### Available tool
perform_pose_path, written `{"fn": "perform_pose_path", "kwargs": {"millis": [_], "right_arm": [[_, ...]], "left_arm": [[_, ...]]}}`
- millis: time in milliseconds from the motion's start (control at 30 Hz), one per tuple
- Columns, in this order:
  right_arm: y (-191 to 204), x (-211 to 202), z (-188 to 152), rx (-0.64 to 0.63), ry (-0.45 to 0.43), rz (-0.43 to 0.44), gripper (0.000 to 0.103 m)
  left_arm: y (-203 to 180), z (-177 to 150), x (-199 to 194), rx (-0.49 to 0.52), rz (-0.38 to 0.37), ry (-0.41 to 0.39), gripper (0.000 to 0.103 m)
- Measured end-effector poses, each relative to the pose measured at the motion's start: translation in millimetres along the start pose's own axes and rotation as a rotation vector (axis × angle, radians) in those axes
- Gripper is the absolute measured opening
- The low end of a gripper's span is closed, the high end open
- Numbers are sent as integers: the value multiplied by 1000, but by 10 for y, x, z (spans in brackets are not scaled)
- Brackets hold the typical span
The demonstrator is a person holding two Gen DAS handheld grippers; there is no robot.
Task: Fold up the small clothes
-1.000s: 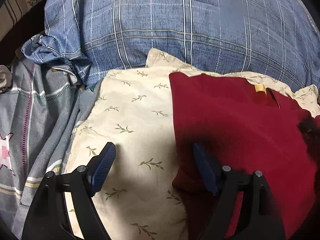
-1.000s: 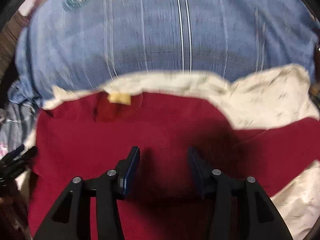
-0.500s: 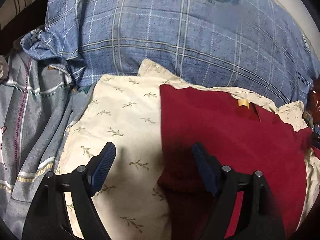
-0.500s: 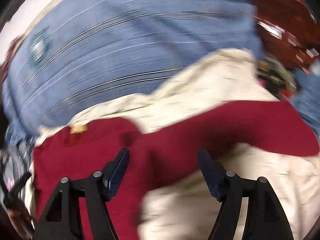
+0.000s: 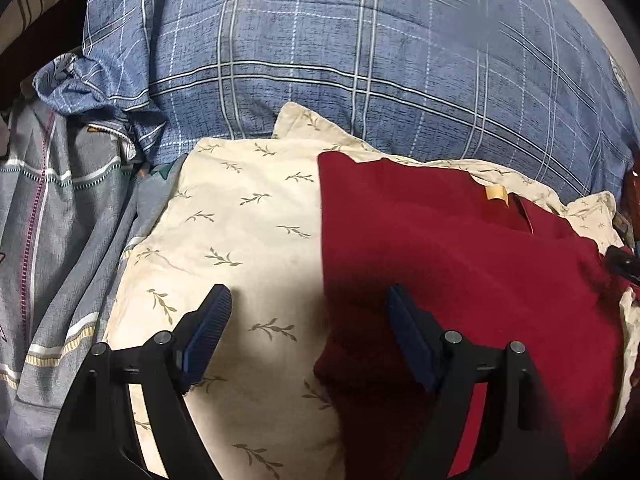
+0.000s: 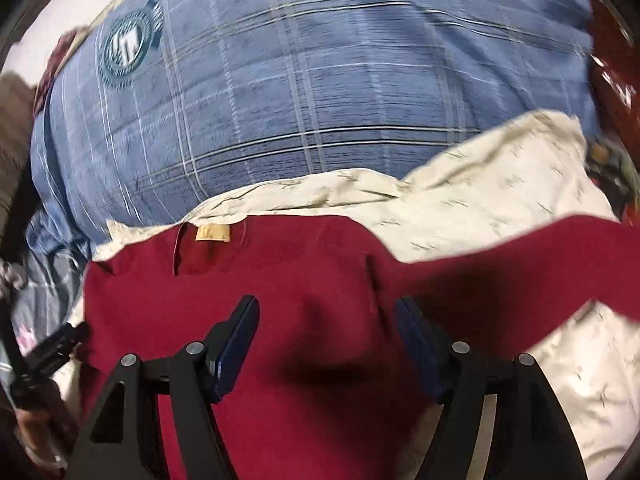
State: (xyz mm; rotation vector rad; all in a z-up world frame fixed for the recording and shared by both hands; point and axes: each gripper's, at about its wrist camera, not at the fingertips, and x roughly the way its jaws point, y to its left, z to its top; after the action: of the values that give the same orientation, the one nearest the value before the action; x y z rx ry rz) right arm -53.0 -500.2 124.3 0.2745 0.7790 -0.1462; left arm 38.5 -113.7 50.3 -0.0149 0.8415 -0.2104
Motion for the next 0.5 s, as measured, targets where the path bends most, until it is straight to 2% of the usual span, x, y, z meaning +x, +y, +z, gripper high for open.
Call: {"fn": "perform_pose_path", "kwargs": {"millis": [133, 300, 433, 500], "right_arm": [[386, 102, 45, -59, 41, 169, 73], [1228, 255, 113, -193, 111, 382, 73], [1814, 354, 48, -305, 161, 471, 72], [2020, 361, -98, -340, 228, 499, 73]], "left_arm": [[58, 13, 15, -19, 24, 20, 79], [254, 38, -90, -32, 91, 15, 79], [519, 71, -175, -56, 162, -6, 79], [628, 90, -190, -81, 166, -7, 79]]}}
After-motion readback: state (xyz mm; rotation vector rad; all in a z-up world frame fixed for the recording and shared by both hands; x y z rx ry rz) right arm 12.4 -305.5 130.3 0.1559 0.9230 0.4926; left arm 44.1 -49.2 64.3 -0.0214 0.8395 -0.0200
